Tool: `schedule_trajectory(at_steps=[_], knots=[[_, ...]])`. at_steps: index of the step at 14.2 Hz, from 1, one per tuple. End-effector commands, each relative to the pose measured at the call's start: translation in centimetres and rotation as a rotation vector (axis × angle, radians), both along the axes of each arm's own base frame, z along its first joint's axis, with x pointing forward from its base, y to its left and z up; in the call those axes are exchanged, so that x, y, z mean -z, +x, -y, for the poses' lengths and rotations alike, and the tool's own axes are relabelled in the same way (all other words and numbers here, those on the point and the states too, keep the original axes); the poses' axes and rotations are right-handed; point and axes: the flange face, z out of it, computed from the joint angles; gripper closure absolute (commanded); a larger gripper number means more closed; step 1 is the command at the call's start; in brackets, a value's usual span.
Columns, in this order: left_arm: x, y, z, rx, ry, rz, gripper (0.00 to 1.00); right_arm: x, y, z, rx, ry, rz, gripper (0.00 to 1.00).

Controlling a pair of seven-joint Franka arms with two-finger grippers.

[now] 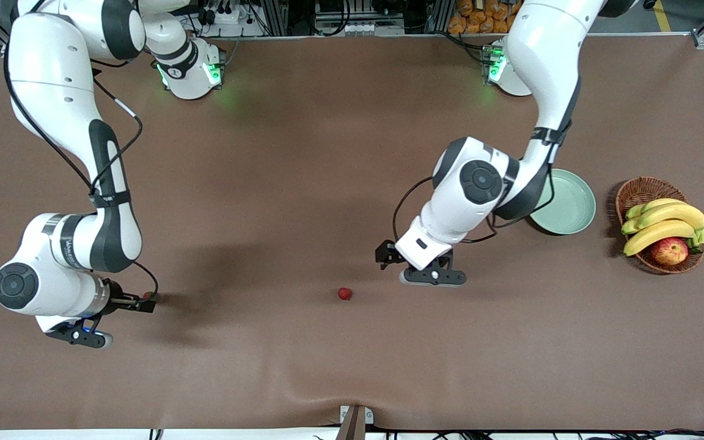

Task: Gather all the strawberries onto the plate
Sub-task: 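Release the strawberry on the table and withdraw the right gripper, then grasp the strawberry with the left gripper while the right gripper grasps another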

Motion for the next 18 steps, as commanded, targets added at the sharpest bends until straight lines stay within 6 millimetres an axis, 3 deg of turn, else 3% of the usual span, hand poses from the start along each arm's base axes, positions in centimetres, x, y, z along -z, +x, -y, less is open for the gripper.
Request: schedule_trajectory(at_steps=[1, 4, 6, 14, 15, 16, 17, 18], knots=[[2.2, 0.1, 2.5, -0.013, -0.035, 0.050, 0.00, 2.5, -0.1, 0.8, 0.023, 0.011, 0.015, 0.00], [5.5, -1.0, 5.0, 0.010, -0.053, 0.099, 0.00, 6.4, -1.8, 1.7, 0.083, 0.060, 0.030, 0.00], [7.5, -1.5, 6.2, 0.030, -0.061, 0.140, 0.00, 7.7, -2.6, 1.7, 0.082, 0.059, 0.023, 0.00], [11.7, -1.6, 9.3, 0.052, -0.101, 0.229, 0.07, 8.3, -3.3, 1.5, 0.076, 0.061, 0.001, 0.00], [11.8, -1.5, 9.4, 0.055, -0.095, 0.243, 0.09, 8.4, -3.4, 1.4, 0.071, 0.061, -0.002, 0.22], [11.9, -1.1, 8.9, 0.069, -0.069, 0.263, 0.11, 8.4, -3.5, 1.3, 0.054, 0.063, -0.003, 0.57], [11.9, -1.4, 9.2, 0.102, -0.056, 0.276, 0.14, 8.4, -3.5, 1.5, 0.045, 0.066, -0.003, 0.78], [12.3, -1.5, 9.2, 0.117, -0.050, 0.280, 0.15, 8.3, -3.5, 1.6, 0.039, 0.067, -0.003, 0.88]])
